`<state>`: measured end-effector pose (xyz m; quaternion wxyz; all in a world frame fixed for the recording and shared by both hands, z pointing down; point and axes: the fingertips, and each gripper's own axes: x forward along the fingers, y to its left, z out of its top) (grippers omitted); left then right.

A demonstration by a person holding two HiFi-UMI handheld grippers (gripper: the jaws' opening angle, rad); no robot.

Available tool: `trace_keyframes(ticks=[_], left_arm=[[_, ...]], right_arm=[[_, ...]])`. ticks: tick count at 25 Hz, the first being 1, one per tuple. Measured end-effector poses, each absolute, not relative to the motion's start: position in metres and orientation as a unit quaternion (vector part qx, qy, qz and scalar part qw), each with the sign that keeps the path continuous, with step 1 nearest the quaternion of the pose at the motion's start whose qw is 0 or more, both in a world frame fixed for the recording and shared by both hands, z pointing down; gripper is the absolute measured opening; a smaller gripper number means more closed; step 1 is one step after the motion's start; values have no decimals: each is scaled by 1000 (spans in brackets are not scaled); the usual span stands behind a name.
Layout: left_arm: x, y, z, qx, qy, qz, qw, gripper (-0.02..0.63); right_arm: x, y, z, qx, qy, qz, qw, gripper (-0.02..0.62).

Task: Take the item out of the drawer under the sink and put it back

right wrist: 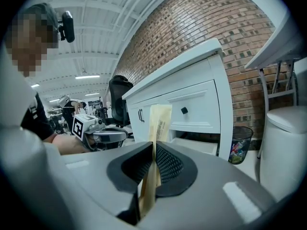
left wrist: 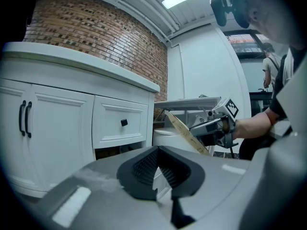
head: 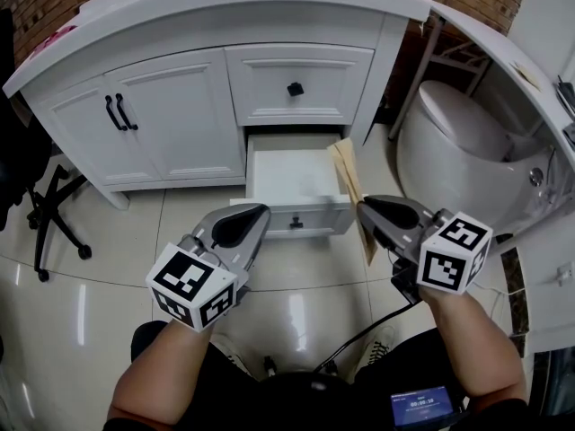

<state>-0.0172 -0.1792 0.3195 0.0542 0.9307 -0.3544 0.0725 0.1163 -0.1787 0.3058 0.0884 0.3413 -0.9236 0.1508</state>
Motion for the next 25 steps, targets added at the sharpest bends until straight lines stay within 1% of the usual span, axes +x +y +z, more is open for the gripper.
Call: trace_keyframes(ticks=[20,25], left_arm=[[-18,-180,318,929,-360,64,62,6],[-24,-181,314,927,-365,54,67,6]], right_arm=[[114,-182,311,343,-920,162,95,23],[110,-189,300,352,-920,136,106,23]])
